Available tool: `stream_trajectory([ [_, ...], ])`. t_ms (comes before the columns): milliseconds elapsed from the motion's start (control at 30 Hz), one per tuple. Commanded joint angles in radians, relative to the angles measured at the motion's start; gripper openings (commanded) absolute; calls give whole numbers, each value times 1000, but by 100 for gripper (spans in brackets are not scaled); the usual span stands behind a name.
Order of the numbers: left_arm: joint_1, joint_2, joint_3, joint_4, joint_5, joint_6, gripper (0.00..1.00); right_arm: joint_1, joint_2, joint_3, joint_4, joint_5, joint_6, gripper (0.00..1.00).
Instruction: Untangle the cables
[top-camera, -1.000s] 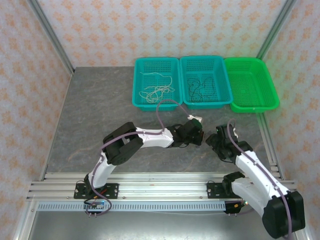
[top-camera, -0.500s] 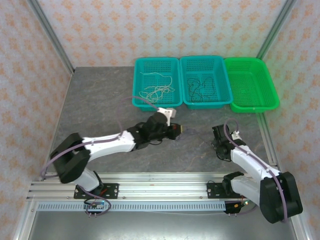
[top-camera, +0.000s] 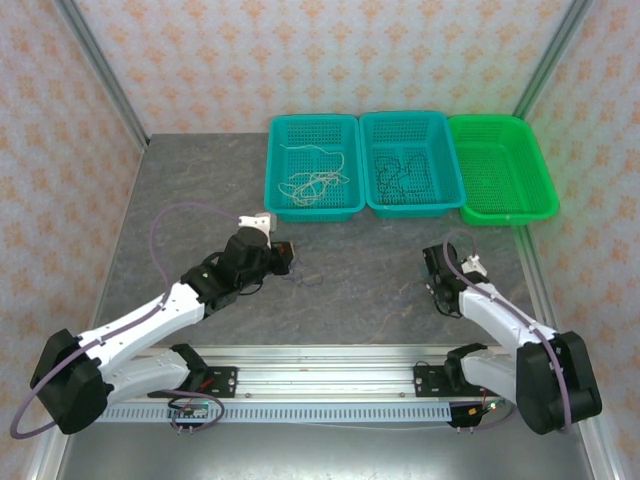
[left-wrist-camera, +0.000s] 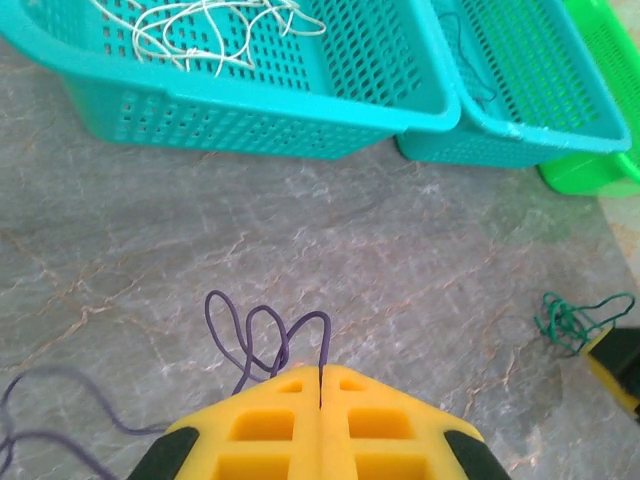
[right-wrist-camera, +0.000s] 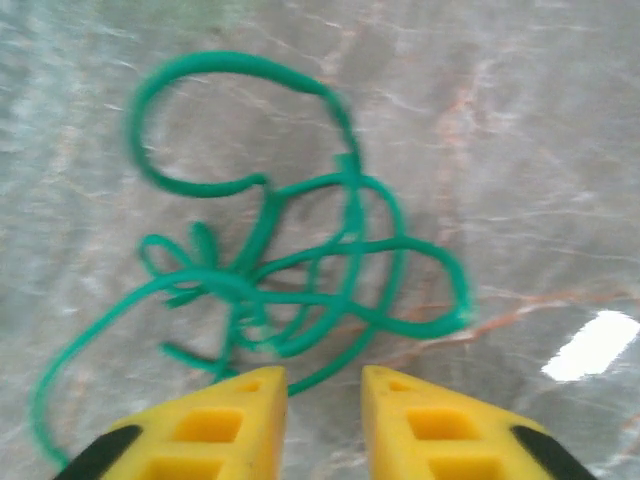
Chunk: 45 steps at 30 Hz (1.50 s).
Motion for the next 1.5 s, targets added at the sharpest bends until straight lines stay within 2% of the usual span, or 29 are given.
stream_trajectory([
  [0,1,-15,-19,-44,46,39,0,34,-70,61,116,-133,-221,41],
  [167,1,-32,-20,-38,55,40,0,214,-155,103,241,-219,-419,55],
  [333,1,-30,0,-37,64,45,0,447,-128,39,583,-345,-640,61],
  [433,1,-24,4,-37,65,47,0,540,-7,15,768,-382,-718,66],
  [633,0,-26,1,-23,69,33,0,594,382,137,852,-429,-775,69],
  [767,1,-37,0,-35,51,37,0,595,572,193,963,-437,-763,57],
  [800,1,-43,0,-41,42,38,0,596,596,203,979,-454,-754,48],
  [933,2,-64,-1,-60,-5,35,0,598,605,210,1021,-456,-730,3],
  [1000,5,-66,6,-74,-30,26,1,598,559,183,1030,-425,-733,0],
  [1133,29,-75,31,-120,-32,70,31,589,420,140,1006,-433,-739,0],
  [1267,61,-167,28,-154,-31,196,51,536,276,172,841,-511,-726,0],
  [1367,71,-260,-8,-156,-45,251,61,482,178,212,735,-572,-688,0],
  [1467,73,-317,-60,-125,-26,296,67,450,107,259,658,-619,-678,0],
])
